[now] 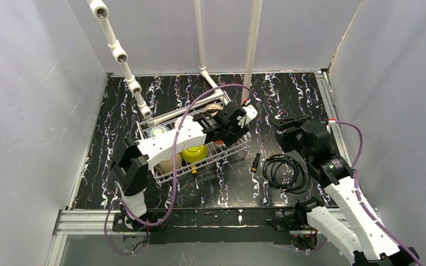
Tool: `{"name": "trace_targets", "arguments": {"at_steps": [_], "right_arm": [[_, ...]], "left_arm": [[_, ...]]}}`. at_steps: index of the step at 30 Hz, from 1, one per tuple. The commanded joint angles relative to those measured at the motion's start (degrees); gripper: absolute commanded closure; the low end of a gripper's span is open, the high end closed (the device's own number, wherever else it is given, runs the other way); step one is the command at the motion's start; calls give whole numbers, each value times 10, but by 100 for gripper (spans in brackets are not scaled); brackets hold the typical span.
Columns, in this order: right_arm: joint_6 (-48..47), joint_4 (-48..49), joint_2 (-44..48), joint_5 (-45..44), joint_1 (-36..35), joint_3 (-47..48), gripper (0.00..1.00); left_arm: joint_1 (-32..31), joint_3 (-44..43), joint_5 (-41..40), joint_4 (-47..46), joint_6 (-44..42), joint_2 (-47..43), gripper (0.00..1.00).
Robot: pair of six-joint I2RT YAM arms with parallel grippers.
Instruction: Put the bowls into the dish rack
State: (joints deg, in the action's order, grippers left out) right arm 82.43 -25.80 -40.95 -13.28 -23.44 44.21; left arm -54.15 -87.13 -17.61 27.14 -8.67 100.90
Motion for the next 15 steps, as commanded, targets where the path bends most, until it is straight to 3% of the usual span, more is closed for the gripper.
{"name": "trace_targets", "arguments": {"at_steps": [1,15], "right_arm": [[-23,7,-2,-6,-2,7,31],[-23,57,-14,40,-1,-10,30]], "left_arm": [[2,-41,-16,48,-31,3,68],[2,-53,-65,62,-94,52,66]]}}
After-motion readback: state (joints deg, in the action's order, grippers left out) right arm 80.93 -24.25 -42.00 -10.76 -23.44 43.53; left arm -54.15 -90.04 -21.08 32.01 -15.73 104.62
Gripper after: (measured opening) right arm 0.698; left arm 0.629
